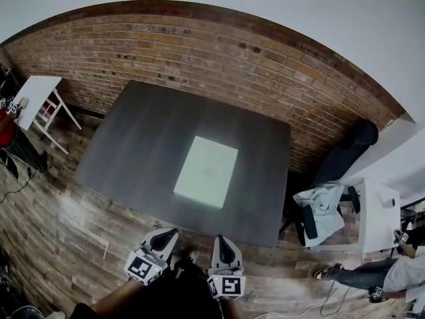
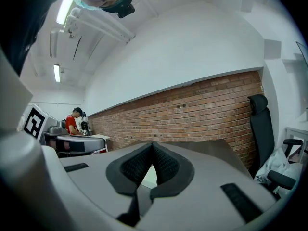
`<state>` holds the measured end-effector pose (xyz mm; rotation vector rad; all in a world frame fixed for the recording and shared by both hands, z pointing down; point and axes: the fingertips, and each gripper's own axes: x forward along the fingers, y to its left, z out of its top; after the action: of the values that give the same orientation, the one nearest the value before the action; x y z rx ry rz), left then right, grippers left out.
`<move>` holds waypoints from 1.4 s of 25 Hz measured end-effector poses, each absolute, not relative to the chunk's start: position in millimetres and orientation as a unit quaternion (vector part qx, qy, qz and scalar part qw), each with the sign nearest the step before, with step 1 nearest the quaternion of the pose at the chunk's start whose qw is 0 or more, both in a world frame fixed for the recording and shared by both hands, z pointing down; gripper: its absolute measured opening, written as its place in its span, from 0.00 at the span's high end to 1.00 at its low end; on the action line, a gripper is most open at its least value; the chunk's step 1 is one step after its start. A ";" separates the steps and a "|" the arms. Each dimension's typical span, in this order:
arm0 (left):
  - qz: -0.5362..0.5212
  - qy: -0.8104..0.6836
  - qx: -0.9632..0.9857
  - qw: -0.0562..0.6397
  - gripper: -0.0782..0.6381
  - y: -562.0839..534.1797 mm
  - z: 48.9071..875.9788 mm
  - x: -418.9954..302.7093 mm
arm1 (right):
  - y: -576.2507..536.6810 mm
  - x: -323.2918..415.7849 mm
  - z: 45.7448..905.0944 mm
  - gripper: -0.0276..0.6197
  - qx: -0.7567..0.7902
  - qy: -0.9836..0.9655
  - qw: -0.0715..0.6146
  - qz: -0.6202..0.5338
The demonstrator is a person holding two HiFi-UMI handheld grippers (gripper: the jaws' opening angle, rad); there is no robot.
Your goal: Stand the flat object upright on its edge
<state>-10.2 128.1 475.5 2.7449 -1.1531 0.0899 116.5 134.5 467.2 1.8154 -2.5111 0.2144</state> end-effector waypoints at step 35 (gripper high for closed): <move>0.086 -0.374 0.914 0.133 0.83 -4.4 612.7 -21.6 | 34.0 128.4 594.7 0.92 0.621 -0.771 0.088 0.114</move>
<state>-21.6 -4.4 612.7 2.6512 -1.0853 0.2492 128.4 34.0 594.7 1.8477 -2.2931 0.3397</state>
